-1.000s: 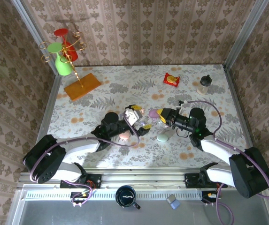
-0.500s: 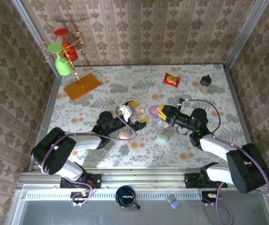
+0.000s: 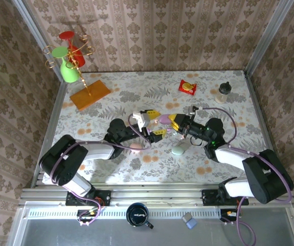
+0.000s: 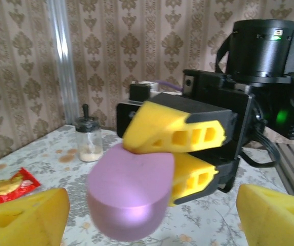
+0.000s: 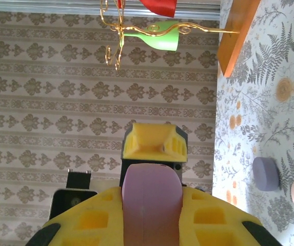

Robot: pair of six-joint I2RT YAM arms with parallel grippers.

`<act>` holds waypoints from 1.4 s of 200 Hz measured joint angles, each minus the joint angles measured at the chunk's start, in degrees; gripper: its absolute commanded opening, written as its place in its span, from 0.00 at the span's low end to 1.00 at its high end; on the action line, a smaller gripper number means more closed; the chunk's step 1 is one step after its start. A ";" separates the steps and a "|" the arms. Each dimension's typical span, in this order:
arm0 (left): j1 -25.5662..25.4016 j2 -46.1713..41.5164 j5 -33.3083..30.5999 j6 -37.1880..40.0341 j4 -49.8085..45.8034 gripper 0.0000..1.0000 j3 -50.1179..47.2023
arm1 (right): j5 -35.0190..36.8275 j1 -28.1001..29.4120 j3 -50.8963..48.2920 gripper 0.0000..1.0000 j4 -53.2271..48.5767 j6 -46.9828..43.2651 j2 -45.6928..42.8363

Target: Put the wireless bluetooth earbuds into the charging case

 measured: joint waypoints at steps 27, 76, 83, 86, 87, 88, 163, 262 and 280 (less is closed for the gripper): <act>-0.33 0.22 0.13 0.61 0.09 0.78 0.13 | -0.42 0.44 0.07 0.13 3.28 2.03 1.73; -0.35 0.81 0.37 1.46 0.46 0.72 0.90 | -0.61 1.03 0.50 0.13 5.95 3.87 2.16; -0.35 0.96 0.37 1.49 0.48 0.72 1.03 | -0.59 1.03 0.59 0.13 6.05 3.98 2.16; -0.35 1.01 0.35 1.49 0.52 0.71 1.05 | -0.61 1.03 0.61 0.13 6.08 4.07 2.16; -0.35 1.07 0.35 1.49 0.55 0.71 1.07 | -0.61 1.03 0.63 0.13 6.08 4.07 2.16; -0.35 1.07 0.35 1.49 0.57 0.71 1.07 | -0.61 1.03 0.63 0.13 6.08 4.07 2.16; 0.04 1.27 -0.74 1.51 0.83 0.56 1.36 | -0.63 1.42 0.70 0.12 6.29 4.15 2.14; -0.39 2.45 -0.26 1.53 1.16 0.58 2.97 | -0.61 1.90 0.72 0.12 6.29 4.31 2.14; -0.39 2.45 -0.24 1.64 1.22 0.59 2.97 | -0.59 1.90 0.72 0.12 6.29 4.31 2.14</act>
